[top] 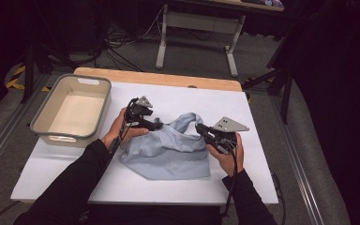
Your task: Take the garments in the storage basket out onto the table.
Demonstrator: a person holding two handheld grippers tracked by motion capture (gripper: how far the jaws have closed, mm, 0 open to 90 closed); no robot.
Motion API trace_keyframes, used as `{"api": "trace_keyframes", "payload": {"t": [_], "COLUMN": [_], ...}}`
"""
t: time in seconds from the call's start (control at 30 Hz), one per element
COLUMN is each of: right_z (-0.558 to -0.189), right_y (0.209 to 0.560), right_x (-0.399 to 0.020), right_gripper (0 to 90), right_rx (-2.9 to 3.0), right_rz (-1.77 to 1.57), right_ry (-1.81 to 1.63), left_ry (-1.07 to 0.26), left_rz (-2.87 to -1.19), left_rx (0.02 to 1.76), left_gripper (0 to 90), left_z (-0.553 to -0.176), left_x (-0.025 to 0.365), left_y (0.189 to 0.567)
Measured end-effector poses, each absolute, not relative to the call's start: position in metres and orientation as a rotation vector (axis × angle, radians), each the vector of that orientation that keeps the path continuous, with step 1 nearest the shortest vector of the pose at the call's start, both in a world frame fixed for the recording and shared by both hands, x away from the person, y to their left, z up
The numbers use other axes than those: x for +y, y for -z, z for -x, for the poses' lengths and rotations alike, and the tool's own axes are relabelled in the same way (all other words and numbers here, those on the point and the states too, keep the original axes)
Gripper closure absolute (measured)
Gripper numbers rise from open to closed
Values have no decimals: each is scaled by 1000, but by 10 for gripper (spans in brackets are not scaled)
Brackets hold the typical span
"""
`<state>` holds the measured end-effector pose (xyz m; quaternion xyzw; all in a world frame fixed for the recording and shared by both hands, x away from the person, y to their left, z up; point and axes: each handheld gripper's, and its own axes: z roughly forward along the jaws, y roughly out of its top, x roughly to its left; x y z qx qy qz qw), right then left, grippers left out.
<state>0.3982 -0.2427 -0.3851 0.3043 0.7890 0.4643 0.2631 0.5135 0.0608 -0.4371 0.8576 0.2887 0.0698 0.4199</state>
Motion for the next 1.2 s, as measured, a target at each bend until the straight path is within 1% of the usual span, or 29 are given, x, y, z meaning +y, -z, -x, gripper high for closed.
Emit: {"api": "trace_keyframes", "payload": {"t": [0.13,0.17,0.23,0.3,0.33,0.4,0.47,0.53,0.6,0.7,0.87,0.93,0.97,1.03,1.07,1.1,1.13,1.17,1.2], "right_z": [-399,-399,-399,-399,-399,-399,-399,-399,-399,-399,-400,-400,-400,-400,-401,-401,-401,-401,-401], "right_y": [387,387,387,387,387,388,388,388,389,389,391,392,392,392,393,393,392,392,392], "right_x": [-242,-241,-241,-241,-240,-240,-239,-239,-238,-238,-237,-236,-236,-235,-236,-236,-236,-236,-236], "right_gripper": [830,830,829,829,830,829,829,829,829,829,827,825,824,825,825,826,826,826,826], "right_rx": [2154,2156,2158,2160,2162,2165,2169,2171,2176,2180,2190,2198,2202,2206,2206,2204,2200,2194,2194], "right_rz": [-823,-822,-821,-819,-819,-818,-815,-815,-813,-813,-809,-807,-810,-813,-817,-819,-819,-817,-817], "right_ry": [-1260,-1258,-1258,-1257,-1258,-1257,-1258,-1257,-1258,-1257,-1245,-1240,-1245,-1248,-1244,-1245,-1243,-1240,-1240], "left_ry": [-165,-166,-195,-171,-184,-216,-222,-234,-240,-189,-206,-210,-187,-190,-186,-177,-177,-167,-151], "left_rz": [-2159,-2156,-2137,-2095,-2087,-2117,-2160,-2174,-2216,-2226,-2265,-2294,-2312,-2341,-2340,-2340,-2340,-2344,-2343], "left_rx": [759,773,808,850,872,871,851,841,836,821,784,733,705,669,658,660,660,643,633], "left_gripper": [415,424,418,385,367,351,321,309,307,337,340,428,426,427,457,469,510,575,575], "left_z": [-519,-520,-524,-530,-533,-537,-539,-540,-542,-545,-544,-541,-540,-539,-539,-539,-539,-538,-538], "left_x": [62,63,66,71,72,71,66,63,57,54,50,47,46,43,43,43,43,43,43], "left_y": [445,445,444,441,441,442,446,448,454,459,458,456,455,454,454,453,453,453,453]}}
